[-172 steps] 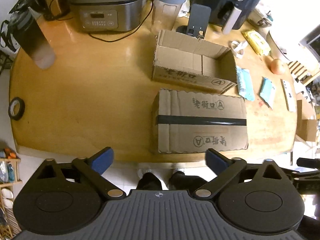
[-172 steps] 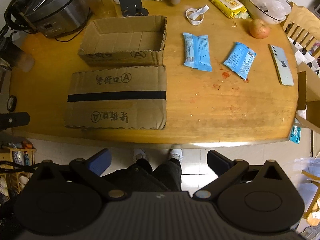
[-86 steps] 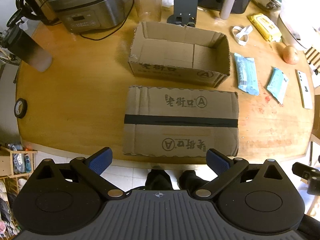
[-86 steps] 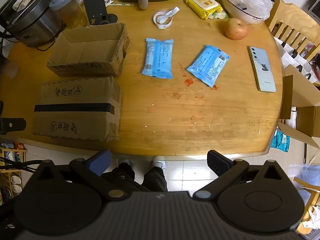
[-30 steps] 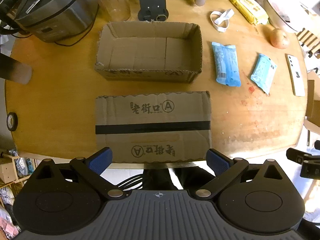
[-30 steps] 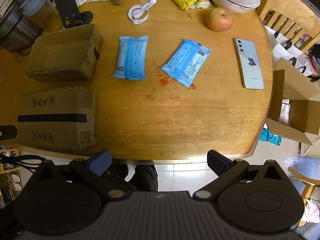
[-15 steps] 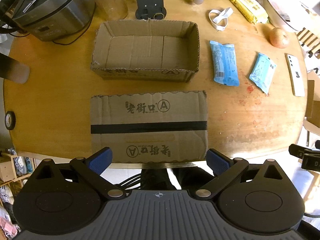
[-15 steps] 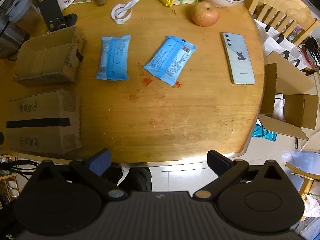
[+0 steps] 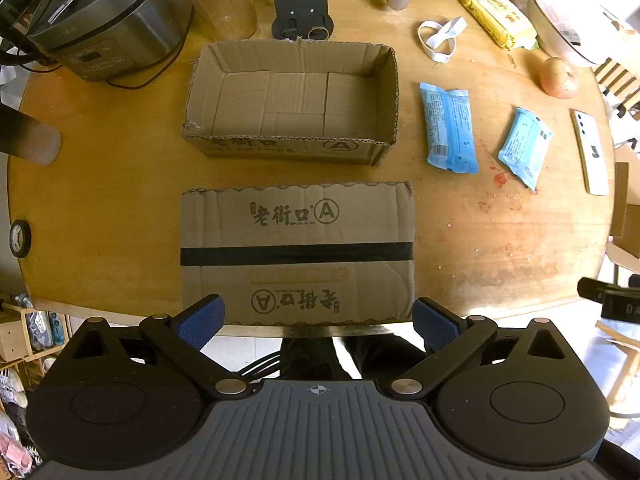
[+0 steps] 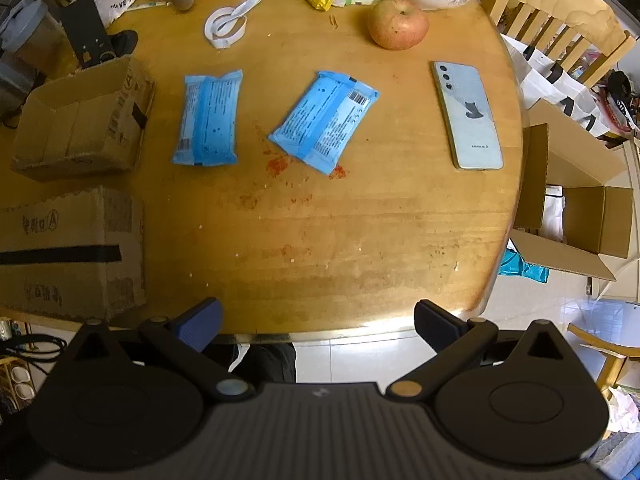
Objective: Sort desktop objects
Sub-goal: 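Advance the right tool toward the blue packets, left tool held back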
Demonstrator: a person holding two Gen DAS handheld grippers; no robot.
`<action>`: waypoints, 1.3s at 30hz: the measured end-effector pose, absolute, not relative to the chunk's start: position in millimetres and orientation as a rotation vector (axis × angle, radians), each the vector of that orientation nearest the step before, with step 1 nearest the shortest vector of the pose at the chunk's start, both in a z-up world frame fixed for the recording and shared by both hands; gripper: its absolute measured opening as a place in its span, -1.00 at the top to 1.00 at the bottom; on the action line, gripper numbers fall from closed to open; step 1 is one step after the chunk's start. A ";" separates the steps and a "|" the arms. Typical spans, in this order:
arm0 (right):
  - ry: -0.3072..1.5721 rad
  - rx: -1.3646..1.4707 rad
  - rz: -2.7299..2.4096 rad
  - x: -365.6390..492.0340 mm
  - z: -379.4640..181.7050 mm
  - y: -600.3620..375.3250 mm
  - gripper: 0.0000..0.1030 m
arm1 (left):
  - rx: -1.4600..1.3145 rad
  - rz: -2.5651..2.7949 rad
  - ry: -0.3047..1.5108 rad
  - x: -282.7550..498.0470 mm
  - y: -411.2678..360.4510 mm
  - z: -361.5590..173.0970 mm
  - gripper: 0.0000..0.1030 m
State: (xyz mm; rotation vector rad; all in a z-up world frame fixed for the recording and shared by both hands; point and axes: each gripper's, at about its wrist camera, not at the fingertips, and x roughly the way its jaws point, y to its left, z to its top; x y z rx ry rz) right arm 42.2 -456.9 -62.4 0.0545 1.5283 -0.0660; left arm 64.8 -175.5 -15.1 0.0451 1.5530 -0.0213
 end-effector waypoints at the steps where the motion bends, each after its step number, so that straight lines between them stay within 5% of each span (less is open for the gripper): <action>1: 1.525 0.057 -0.069 44.0 -62.7 -457.5 -1.00 | 0.046 -0.022 1.553 64.8 -175.5 -15.2 -1.00; 39: 1.504 0.141 -0.095 119.0 -78.9 -464.4 -1.00 | 0.050 -0.022 1.560 64.0 -174.0 -17.1 -1.00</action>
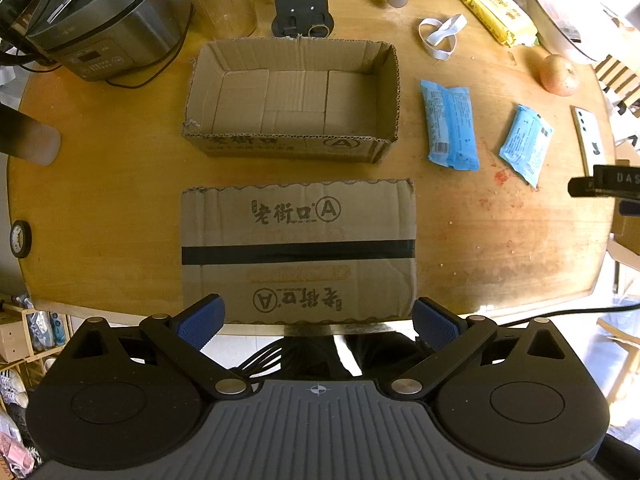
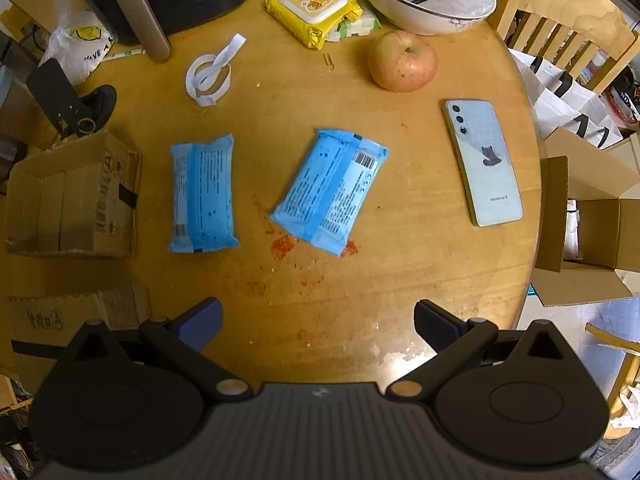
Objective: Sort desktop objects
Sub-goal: 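Advance the right tool toward the blue packets, left tool held back, then lower the open right gripper over the larger blue packet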
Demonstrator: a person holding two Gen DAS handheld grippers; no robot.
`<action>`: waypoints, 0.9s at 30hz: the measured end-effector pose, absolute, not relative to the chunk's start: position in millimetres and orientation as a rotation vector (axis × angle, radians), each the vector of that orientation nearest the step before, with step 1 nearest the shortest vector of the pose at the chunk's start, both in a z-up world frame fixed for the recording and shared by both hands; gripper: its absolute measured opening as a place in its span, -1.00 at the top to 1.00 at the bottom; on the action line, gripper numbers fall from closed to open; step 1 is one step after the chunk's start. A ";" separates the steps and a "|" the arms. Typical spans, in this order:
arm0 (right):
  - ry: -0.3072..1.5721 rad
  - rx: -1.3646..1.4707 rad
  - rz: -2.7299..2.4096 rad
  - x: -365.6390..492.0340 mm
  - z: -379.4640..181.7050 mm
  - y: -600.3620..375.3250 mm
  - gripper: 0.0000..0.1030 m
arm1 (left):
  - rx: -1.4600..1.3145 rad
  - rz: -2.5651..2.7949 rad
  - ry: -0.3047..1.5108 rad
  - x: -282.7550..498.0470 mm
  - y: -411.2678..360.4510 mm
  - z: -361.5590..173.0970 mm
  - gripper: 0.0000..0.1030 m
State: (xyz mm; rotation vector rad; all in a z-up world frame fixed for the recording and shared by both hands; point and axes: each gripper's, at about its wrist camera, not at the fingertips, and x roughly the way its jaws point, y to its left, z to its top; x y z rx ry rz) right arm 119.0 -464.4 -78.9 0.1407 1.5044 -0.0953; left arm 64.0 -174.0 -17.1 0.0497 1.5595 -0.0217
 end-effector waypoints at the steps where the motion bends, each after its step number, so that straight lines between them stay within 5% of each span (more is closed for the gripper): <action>1: 1.504 0.141 -0.096 121.1 -79.0 -464.8 -1.00 | 0.049 -0.021 1.560 64.1 -174.0 -17.3 -1.00; 27: 1.485 0.150 -0.127 179.4 -90.3 -472.1 -1.00 | 0.042 -0.015 1.577 68.4 -173.7 -21.3 -1.00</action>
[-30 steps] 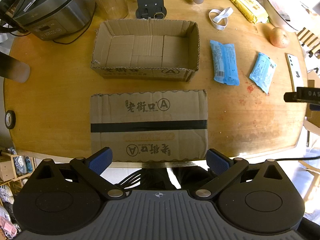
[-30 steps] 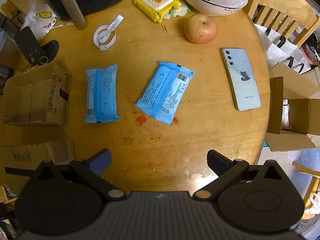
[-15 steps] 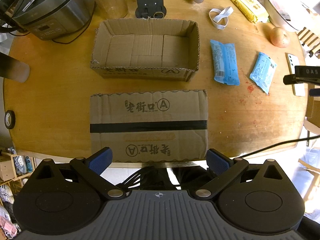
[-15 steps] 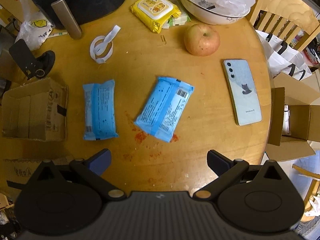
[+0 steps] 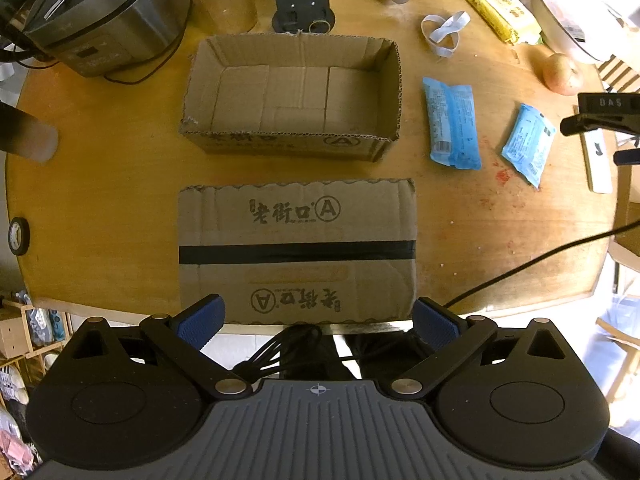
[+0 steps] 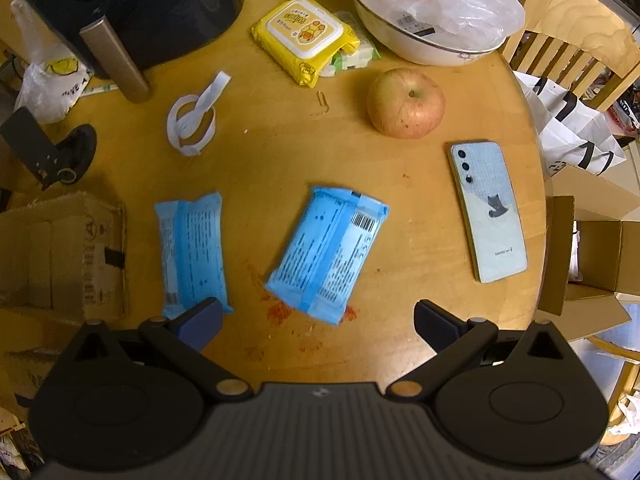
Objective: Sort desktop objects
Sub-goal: 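Lower the open right gripper over the larger blue packet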
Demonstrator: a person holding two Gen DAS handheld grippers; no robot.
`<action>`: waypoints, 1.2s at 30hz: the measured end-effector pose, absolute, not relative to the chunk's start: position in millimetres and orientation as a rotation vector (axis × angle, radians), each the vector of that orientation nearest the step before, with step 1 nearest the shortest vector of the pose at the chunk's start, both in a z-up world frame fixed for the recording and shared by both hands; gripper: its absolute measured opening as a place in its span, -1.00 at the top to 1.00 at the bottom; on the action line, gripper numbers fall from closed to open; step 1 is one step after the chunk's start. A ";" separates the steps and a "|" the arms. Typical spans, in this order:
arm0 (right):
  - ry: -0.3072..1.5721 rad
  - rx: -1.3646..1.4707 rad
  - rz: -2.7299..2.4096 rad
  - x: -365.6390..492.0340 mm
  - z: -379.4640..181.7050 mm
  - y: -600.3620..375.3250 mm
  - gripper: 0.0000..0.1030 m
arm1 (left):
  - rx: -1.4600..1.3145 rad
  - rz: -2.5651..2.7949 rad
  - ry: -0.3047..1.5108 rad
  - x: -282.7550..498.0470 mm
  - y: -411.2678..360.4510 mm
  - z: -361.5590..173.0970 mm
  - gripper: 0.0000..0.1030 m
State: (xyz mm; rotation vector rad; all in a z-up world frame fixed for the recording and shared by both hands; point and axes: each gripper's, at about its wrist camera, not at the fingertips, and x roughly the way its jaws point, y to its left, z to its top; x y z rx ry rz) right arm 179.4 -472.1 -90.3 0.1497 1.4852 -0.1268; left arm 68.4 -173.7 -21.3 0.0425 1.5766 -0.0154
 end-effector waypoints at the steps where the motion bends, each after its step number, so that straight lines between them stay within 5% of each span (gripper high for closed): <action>1: 1.483 0.151 -0.129 181.7 -90.8 -472.7 -1.00 | 0.041 -0.014 1.578 68.3 -173.3 -21.7 -1.00; 36: 1.475 0.365 -0.327 215.1 -123.0 -492.7 -1.00 | 0.042 -0.004 1.612 61.1 -168.3 -27.9 -1.00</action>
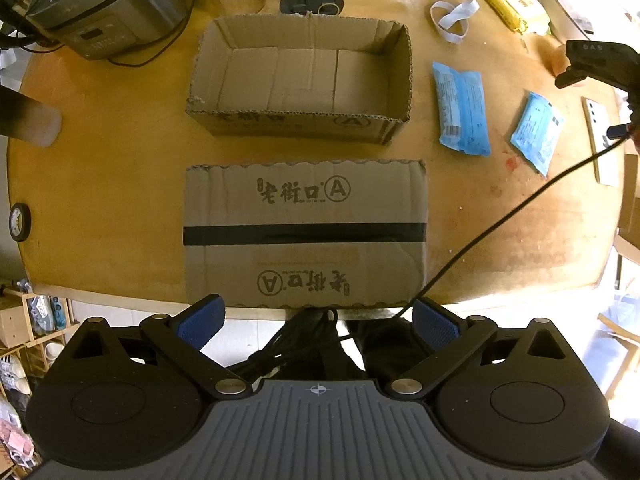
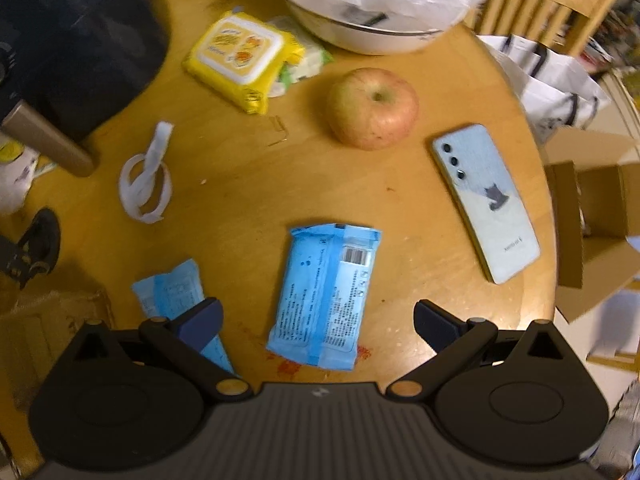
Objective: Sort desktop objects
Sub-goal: 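Lower the open right gripper over the larger blue packet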
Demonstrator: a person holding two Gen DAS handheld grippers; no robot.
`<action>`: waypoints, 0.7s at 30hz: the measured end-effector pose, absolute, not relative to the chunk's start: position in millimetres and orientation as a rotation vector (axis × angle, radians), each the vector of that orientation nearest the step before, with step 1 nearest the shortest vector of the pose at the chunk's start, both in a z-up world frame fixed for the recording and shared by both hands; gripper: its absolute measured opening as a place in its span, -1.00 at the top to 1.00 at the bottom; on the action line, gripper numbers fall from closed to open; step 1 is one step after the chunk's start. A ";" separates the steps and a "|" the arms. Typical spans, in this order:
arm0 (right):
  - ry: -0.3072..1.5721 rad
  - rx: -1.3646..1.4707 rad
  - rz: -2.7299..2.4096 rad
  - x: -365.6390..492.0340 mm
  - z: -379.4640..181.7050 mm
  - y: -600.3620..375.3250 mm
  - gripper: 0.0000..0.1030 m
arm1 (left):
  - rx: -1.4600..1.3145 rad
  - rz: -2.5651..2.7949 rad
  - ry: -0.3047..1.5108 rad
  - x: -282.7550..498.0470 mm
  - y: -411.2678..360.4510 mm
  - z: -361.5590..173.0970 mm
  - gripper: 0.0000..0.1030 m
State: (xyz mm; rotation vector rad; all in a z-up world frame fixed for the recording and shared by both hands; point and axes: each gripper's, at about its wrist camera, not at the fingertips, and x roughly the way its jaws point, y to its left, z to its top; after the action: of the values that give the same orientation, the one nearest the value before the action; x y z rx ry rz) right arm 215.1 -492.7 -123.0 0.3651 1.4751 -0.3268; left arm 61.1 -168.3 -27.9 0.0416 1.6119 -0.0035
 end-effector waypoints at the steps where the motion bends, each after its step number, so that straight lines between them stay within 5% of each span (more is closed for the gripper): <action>1: 1.472 0.380 -0.343 214.3 -124.2 -493.4 -1.00 | 0.043 -0.005 1.613 60.7 -168.7 -28.2 -1.00; 21: 1.414 0.550 -0.520 208.5 -154.2 -496.7 -1.00 | 0.044 -0.002 1.631 59.9 -168.8 -32.5 -1.00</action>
State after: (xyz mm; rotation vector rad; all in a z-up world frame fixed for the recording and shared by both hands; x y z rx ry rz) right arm 208.5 -496.7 -154.2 0.5497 1.4136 -0.5197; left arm 59.9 -168.8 -32.5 0.0438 1.6311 -0.0019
